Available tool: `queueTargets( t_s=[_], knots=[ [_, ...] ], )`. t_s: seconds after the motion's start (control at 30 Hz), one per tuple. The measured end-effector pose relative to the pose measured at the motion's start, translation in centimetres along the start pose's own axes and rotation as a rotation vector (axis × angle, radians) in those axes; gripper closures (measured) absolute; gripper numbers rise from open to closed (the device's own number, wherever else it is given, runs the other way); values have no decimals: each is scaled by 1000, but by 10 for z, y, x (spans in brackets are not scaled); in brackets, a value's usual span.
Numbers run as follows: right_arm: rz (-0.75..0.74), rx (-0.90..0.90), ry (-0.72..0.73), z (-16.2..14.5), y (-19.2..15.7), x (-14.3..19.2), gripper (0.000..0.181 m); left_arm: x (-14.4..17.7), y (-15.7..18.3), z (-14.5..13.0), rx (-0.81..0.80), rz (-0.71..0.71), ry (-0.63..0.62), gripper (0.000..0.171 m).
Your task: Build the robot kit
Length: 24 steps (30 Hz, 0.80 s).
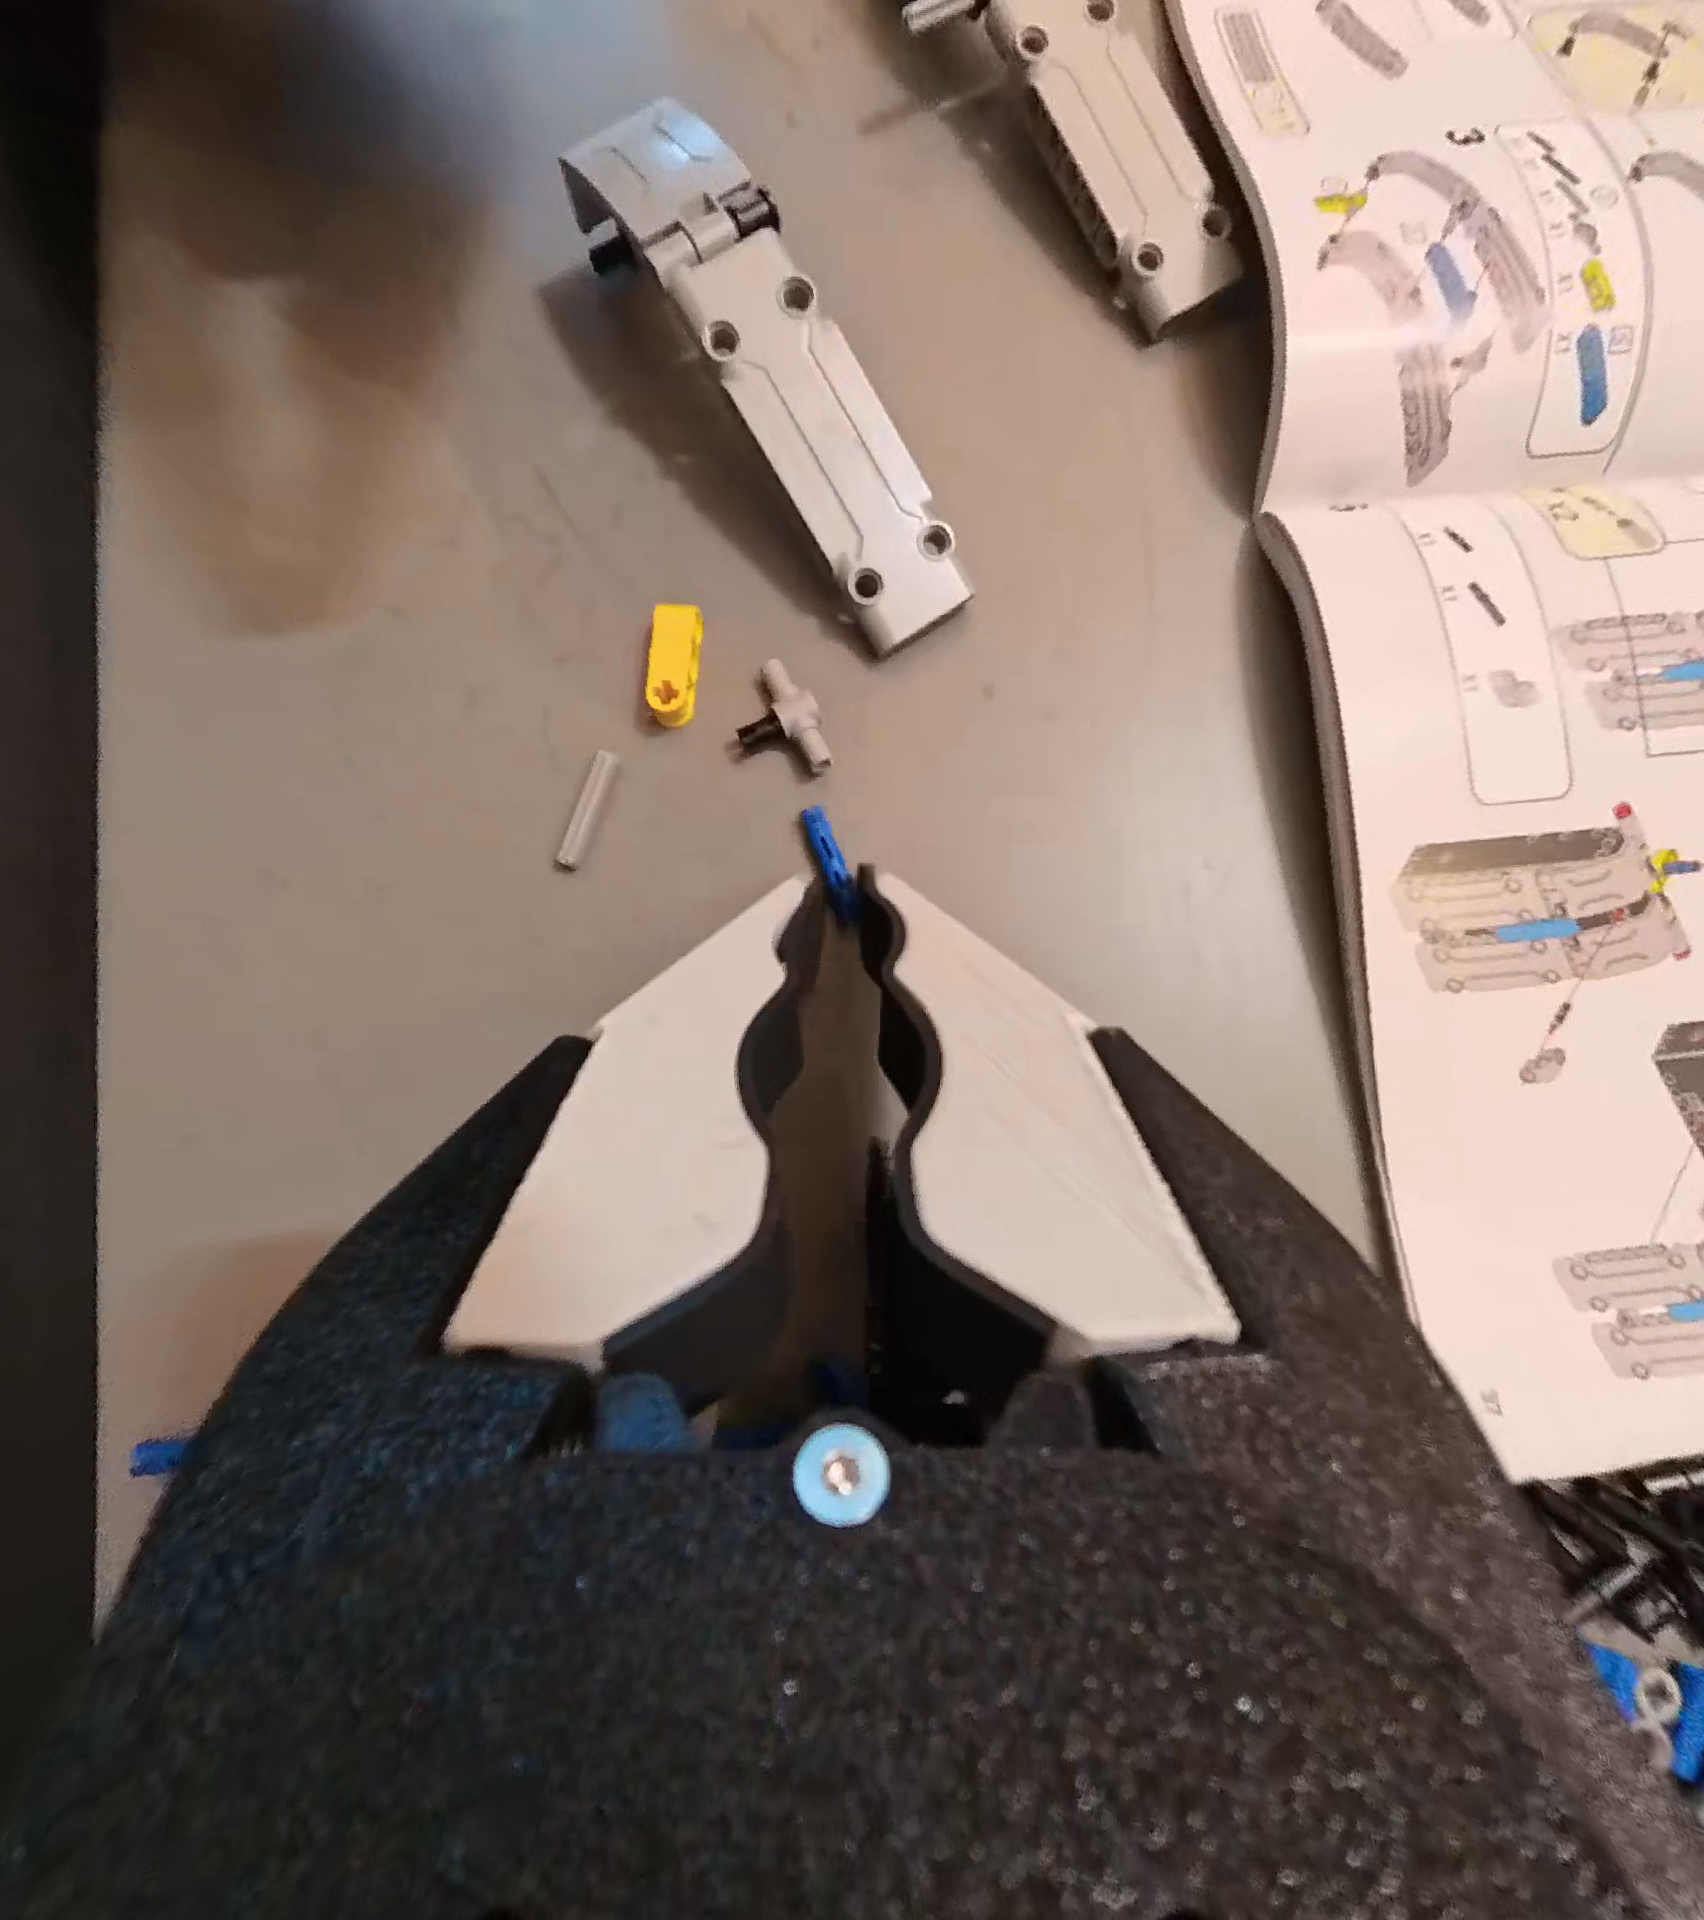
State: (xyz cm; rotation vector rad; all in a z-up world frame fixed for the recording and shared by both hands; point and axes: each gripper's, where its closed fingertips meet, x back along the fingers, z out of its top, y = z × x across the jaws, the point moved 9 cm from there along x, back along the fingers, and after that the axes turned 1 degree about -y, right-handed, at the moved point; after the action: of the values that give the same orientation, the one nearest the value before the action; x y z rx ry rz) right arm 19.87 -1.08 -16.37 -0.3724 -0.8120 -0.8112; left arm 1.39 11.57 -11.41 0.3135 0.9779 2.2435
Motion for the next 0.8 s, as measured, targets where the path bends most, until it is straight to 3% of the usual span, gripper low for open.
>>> queueTargets(
  t_s=[0.3, 0.43, 0.6, 0.7, 0.8],
  knots=[
    [-19, -9, 4, 2, 1, 2, 178, 0, -1, -1, -13, 36, -4, 165],
    [-64, 3, 152, 22, -2, 18, 178, 3, -3, 2, -28, 75, 24, 165],
    [62, -73, 428, 52, -13, 37, 179, 6, -7, 5, -54, 140, 51, 165],
    [106, -115, 485, 57, -16, 33, 179, 5, -8, 4, -78, 161, 45, 165],
    [38, -79, 460, 62, -21, 28, 178, 3, -7, 4, -93, 165, 39, 165]
  ],
)
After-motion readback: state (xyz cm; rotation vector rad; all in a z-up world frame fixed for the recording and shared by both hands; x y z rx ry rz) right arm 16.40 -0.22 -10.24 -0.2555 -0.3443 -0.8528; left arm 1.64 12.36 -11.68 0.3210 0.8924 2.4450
